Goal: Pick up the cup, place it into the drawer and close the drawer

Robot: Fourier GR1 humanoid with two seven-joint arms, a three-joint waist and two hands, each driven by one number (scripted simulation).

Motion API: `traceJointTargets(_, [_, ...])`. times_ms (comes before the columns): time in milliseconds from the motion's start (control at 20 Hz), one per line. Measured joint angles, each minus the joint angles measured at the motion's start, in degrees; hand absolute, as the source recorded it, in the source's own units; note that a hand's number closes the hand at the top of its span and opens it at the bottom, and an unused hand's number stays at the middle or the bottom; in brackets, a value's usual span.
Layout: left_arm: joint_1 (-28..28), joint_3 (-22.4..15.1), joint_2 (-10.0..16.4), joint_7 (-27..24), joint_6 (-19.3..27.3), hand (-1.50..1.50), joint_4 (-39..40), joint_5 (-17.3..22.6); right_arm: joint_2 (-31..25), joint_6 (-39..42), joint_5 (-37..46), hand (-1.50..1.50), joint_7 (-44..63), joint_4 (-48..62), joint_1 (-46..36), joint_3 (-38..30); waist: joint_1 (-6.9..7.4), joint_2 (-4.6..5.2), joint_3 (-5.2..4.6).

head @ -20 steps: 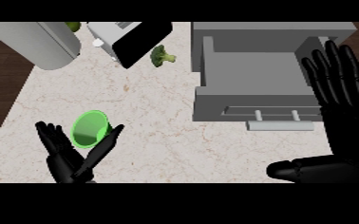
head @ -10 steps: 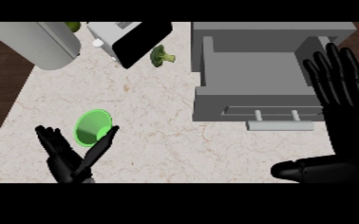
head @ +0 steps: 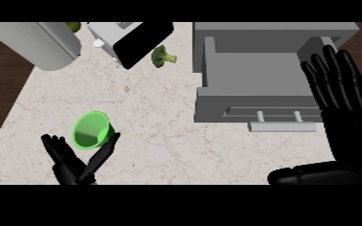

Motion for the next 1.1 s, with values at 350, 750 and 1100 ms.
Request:
traceJointTargets(350, [-2.34,2.30,0.36,-2.51,-4.11,-1.50,5.95,0.25,0.33,0.13,-0.22,-1.50,-1.06,-0.22,0.88,-0.46,-0.05,0.02,0.00])
traceJointTargets(750, [-7.84,4.64,0.21,-7.05,-8.52,-1.50,14.38,3.49,0.04,0.70,-0.93,-1.50,-0.46,-0.03,0.29,-0.78,-0.10,0.04,0.00])
traceJointTargets(1100, [-10.39,7.38,1.00,-8.53,-14.16,-1.50,19.25,4.70,0.09,0.57,-0.82,-1.50,-0.06,-0.36,0.43,-0.98,-0.11,0.04,0.01])
